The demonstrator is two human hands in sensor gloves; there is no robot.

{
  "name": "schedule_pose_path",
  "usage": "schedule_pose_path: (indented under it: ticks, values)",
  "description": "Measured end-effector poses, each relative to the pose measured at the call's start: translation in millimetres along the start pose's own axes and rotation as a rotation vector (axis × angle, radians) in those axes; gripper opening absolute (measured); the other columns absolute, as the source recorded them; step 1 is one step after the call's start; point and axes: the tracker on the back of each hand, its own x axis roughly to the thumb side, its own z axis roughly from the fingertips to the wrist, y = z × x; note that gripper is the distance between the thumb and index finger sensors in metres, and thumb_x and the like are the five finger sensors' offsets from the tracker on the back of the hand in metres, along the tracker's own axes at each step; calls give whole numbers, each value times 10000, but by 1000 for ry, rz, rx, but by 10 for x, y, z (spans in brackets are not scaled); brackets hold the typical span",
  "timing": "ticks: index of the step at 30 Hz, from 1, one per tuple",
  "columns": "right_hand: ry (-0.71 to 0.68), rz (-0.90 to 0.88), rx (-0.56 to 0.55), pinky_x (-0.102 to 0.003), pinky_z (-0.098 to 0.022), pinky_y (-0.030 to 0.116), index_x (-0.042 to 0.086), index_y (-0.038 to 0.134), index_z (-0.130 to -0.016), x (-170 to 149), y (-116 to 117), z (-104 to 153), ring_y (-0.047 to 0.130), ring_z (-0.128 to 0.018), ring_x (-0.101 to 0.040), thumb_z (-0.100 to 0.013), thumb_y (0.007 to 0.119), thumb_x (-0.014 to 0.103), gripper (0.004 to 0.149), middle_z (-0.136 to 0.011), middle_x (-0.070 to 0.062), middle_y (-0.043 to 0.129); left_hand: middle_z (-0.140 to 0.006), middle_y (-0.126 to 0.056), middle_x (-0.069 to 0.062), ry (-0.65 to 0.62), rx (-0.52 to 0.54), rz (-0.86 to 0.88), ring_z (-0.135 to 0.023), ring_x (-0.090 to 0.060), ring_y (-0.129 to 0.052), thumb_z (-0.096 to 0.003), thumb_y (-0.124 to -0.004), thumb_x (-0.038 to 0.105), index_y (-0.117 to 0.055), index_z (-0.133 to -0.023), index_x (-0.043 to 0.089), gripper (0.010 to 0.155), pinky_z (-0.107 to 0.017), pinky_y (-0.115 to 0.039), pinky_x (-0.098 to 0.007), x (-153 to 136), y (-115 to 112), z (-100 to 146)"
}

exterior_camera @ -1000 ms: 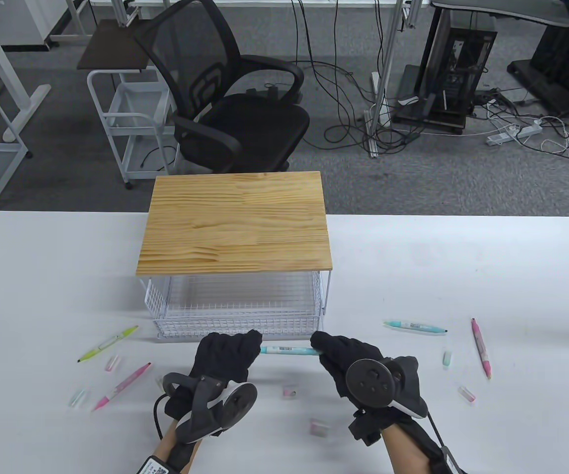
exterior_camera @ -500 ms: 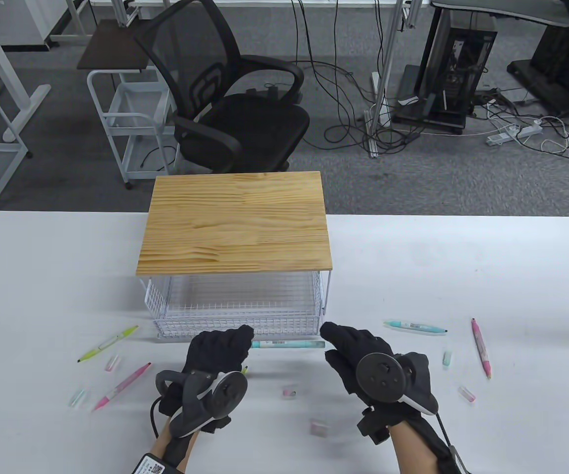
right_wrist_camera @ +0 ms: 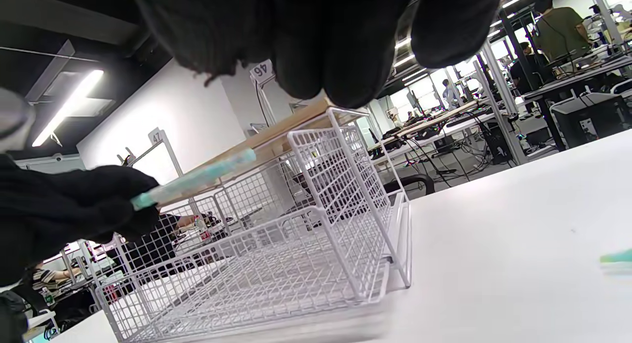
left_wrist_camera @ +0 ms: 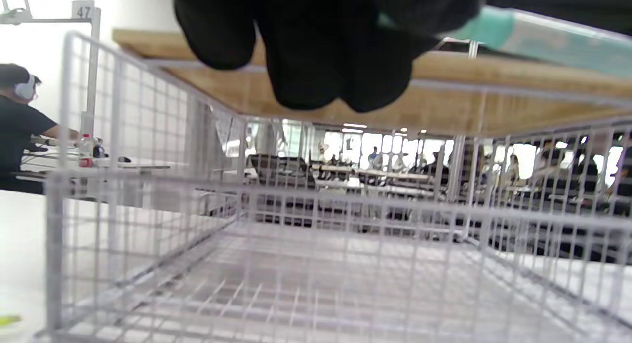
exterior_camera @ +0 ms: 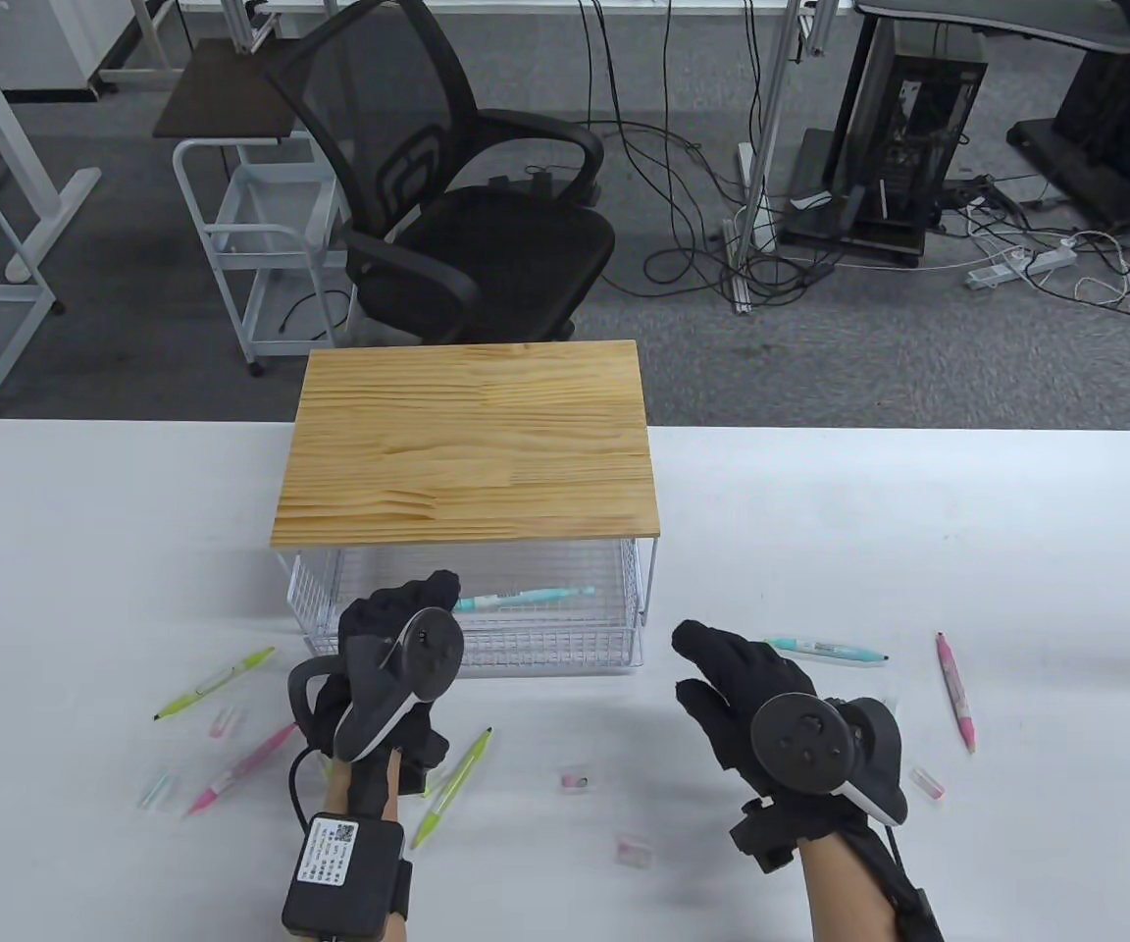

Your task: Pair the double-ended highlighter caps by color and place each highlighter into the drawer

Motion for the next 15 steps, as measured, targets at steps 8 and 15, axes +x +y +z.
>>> schedule_pose_path:
  ticks: [8,15]
  values:
    - [-5,15,-4,-585,-715,681,293,565,-1095,11,-14,4,834,-923,-286,-556,725,408,574,-1095,-30,734,-993,-893,148,34,-107,-153,-977,-173,-851,-518,-607,376,-620,-993,484,488,-810,-648,-521,217,-250,-191]
    - [-14,15,16,-591,-720,673,296,561,-1100,47,13,-2,827,-930,-290,-558,719,423,578,-1101,-32,730,-1059,-865,133,24,-182,-212,-1052,-197,-800,-518,-597,388,-634,-999,503,496,-813,-614,-580,342,-334,-237]
